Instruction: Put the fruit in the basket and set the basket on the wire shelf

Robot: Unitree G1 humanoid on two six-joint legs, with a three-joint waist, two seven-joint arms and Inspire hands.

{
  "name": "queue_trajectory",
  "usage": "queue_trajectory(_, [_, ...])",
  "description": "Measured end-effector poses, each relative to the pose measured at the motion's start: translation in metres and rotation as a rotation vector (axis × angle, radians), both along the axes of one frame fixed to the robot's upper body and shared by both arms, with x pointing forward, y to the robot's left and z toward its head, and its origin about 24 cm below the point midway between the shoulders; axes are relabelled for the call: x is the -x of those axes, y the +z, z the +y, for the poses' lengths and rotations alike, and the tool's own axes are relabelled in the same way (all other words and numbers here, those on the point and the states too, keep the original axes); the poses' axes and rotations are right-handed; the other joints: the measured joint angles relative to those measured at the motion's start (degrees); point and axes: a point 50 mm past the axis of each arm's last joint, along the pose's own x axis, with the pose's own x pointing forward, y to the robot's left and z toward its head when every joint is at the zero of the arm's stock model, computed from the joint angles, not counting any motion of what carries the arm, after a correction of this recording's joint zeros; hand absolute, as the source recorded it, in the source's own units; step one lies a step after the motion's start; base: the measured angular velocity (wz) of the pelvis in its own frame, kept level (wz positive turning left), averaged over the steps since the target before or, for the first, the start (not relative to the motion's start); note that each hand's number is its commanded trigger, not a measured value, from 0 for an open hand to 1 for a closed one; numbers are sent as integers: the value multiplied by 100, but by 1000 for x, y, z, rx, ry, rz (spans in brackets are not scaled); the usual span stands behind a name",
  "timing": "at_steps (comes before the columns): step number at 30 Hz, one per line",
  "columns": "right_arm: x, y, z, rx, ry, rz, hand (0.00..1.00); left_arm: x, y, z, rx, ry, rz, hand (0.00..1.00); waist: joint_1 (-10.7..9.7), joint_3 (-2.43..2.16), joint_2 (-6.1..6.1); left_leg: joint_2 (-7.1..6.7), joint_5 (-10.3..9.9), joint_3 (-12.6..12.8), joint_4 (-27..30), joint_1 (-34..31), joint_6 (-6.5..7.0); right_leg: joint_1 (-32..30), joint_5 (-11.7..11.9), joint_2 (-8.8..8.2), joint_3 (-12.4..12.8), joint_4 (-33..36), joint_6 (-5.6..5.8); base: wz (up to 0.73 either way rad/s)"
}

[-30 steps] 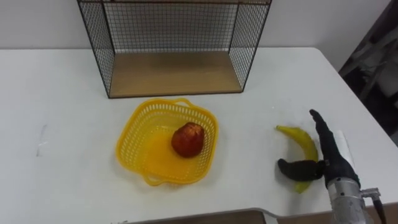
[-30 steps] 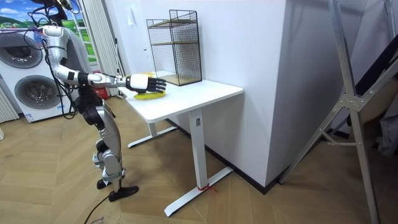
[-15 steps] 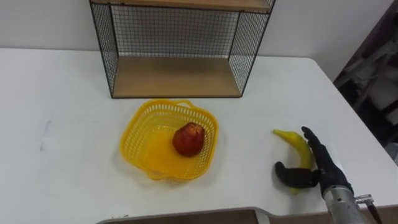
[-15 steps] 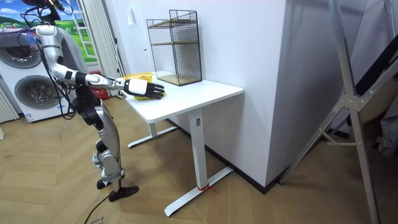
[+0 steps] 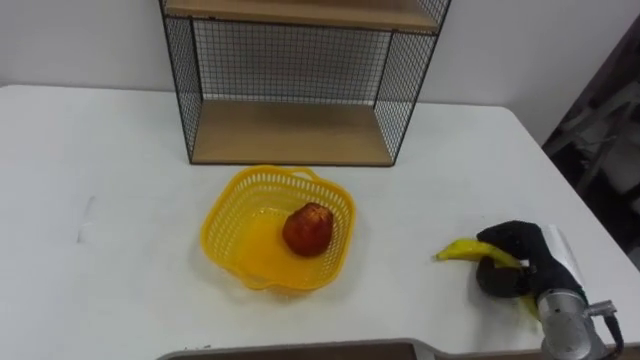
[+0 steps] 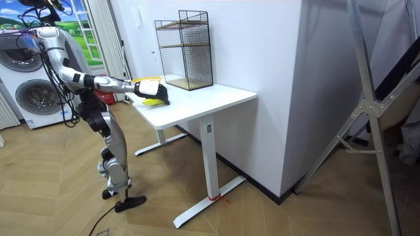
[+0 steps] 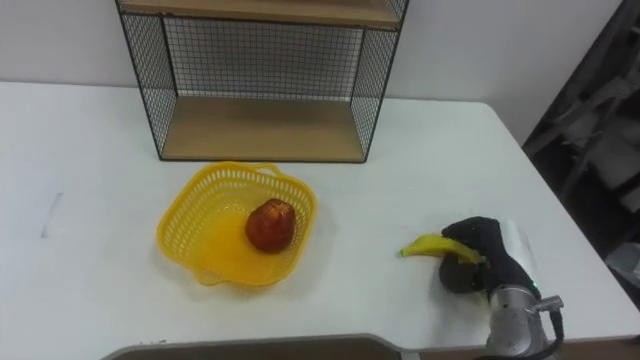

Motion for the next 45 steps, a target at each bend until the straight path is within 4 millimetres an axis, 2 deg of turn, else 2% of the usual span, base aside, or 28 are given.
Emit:
queue_trajectory(7, [3, -2, -4, 78, -31, 4, 100, -8, 1, 1, -32, -5, -33, 0, 133, 3, 1, 9, -5, -3, -29, 11, -9, 0, 0, 16, 9, -2, 0, 0])
queue_trajectory(16, [1, 3, -1, 63, -41, -20, 100, -10, 0, -1, -32, -18, -47, 0, 130, 19, 34, 8, -9, 1, -43, 12, -11, -14, 0, 15, 19, 17, 0, 0])
queue_trajectory(20, [-4, 11, 6, 19, -39, -47, 100, -15, 0, -2, -25, -18, -63, 0, 151, 48, 61, 5, -6, 25, -56, -47, -12, -106, 0, 14, 37, 46, 0, -4])
queue_trajectory(22, [-6, 15, 9, -20, -42, -73, 100, -17, 0, -2, -23, -23, -76, 0, 144, 85, 65, 6, -4, 40, -56, -83, -14, -145, 1, 15, 40, 45, -1, -4])
queue_trajectory(27, [-17, 36, 32, -357, -28, -203, 100, -18, -2, -8, 5, -30, -91, 0, 143, 168, 149, 5, -2, 159, -78, -189, -12, -326, 2, 32, 160, 81, -3, -13])
queue_trajectory(29, [-23, 48, 47, -538, 6, -267, 100, -20, -3, -12, 17, -33, -103, 0, 141, 173, 175, 8, -1, 170, -106, -202, -10, -374, 1, 32, 168, 108, -1, -5])
queue_trajectory(33, [-27, 58, 59, -852, -6, -350, 100, -17, -4, -14, 37, -42, -103, 0, 223, 166, 188, 11, 0, 180, -98, -180, -9, -374, 1, 58, 217, 103, -1, 0])
queue_trajectory(35, [-27, 62, 61, -930, -4, -369, 100, -15, -5, -16, 57, -44, -96, 0, 261, 174, 219, 23, 0, 180, -104, -191, -9, -388, 1, 56, 205, 100, -1, 0])
queue_trajectory(38, [-28, 66, 64, -1011, 5, -401, 100, -11, -6, -21, 84, -40, -89, 0, 271, 144, 260, 25, -2, 177, -114, -194, -7, -389, 1, 50, 178, 100, -1, 0])
queue_trajectory(45, [-32, 83, 71, -1045, 64, -482, 100, -11, -8, -27, 102, -43, -106, 0, 275, 112, 344, 20, -2, 177, -98, -223, -9, -395, 1, 39, 191, 111, -1, 0])
